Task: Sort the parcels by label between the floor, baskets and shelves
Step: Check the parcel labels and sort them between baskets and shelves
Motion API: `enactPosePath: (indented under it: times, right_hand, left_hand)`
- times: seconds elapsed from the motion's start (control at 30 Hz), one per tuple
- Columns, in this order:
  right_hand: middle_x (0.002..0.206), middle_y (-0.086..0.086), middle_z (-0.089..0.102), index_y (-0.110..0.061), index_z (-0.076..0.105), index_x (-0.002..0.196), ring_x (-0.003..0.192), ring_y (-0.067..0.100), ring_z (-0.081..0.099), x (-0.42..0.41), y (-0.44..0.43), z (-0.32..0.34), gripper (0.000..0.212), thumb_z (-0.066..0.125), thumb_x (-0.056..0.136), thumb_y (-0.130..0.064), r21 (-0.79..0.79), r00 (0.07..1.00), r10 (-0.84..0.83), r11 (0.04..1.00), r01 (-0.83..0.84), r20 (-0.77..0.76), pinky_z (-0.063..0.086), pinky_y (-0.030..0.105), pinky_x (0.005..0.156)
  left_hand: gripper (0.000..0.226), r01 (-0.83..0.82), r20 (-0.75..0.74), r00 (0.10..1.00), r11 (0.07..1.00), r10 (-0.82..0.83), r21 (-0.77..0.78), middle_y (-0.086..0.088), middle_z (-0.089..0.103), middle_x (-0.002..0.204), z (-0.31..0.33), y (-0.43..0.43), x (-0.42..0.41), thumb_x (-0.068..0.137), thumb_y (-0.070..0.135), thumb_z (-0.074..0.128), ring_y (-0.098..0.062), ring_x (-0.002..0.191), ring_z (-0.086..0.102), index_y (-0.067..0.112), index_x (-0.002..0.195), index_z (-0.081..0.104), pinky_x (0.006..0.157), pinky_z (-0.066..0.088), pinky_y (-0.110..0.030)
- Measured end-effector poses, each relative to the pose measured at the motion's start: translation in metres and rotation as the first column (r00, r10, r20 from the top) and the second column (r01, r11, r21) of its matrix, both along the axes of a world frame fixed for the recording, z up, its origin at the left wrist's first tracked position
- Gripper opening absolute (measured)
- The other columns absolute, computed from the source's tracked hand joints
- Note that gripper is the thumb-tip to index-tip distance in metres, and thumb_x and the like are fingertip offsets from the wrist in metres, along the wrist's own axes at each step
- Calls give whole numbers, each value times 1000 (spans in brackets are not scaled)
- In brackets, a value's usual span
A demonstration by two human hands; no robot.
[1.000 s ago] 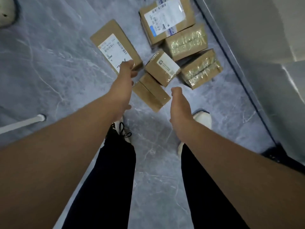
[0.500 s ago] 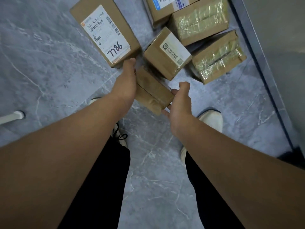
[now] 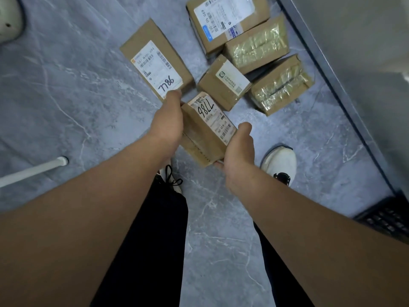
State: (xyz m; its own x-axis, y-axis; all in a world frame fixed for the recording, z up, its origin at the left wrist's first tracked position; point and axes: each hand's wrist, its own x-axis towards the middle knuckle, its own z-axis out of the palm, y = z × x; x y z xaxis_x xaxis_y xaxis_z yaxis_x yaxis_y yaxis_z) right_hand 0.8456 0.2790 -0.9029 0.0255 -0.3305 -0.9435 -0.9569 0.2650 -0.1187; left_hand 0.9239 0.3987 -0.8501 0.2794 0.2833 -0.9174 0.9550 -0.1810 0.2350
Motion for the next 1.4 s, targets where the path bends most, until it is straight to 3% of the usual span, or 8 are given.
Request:
enactPosePath:
  times: [0.17,0.37,0.57,0.77,0.9,1.03,1.23,1.4]
  right_hand:
    - [139,15,62,-47,59,143,114,41,67,0,9,24,98,20,60,-82,-3,997,82,997,-82,-12,50,67,107]
    - [114,16,73,-26,55,117,98,37,75,23,15,91,66,28,74,-68,-23,996,71,997,-70,61,65,61,86]
    - [99,4,72,-17,53,122,90,21,69,43,1,137,43,31,110,-52,-31,974,174,985,-171,145,52,36,69]
    - [97,-14,67,-30,58,133,83,1,59,57,-6,189,37,30,114,-46,-100,904,320,947,-304,284,38,18,60]
    - [111,-5,70,-29,60,128,86,0,60,71,0,230,36,33,113,-48,-115,899,262,965,-236,351,41,12,51]
    - [123,2,67,-26,59,118,99,10,65,94,13,271,51,34,98,-64,-172,868,171,980,-101,465,46,24,68]
    - [127,-2,67,-44,59,129,115,16,64,121,29,350,57,30,88,-70,-252,794,161,968,-10,586,53,50,103]
    - [121,-1,67,-37,64,115,112,17,62,141,29,442,54,27,89,-66,-296,744,170,954,39,646,50,47,98]
  left_hand:
    - [46,-57,-20,998,998,57,-19,9,61,90,36,-2,8,102,57,28,-19,88,55,29,99,64,102,47,-58]
    - [39,-108,51,993,993,110,-47,17,64,46,75,-5,20,103,54,31,-18,77,55,22,95,53,101,47,-55]
    - [45,-153,156,973,982,169,-111,3,79,79,107,-3,29,93,63,39,-28,93,72,26,97,64,99,52,-53]
    - [44,-171,269,940,973,209,-158,12,66,53,153,-14,43,100,56,39,-14,72,66,20,81,58,99,51,-44]
    - [57,-65,331,933,972,140,-228,11,74,67,188,-14,57,101,57,32,-4,52,69,17,102,71,71,51,-34]
    - [53,-4,375,921,967,102,-253,11,75,72,226,-9,71,102,57,29,-8,62,72,27,101,73,58,50,-25]
    - [53,124,494,869,947,41,-297,13,75,80,307,6,97,102,57,28,-7,70,72,36,92,76,71,51,-31]
    - [57,257,581,813,919,-38,-299,4,76,102,397,14,120,96,61,29,-22,97,71,32,103,77,85,54,-40]
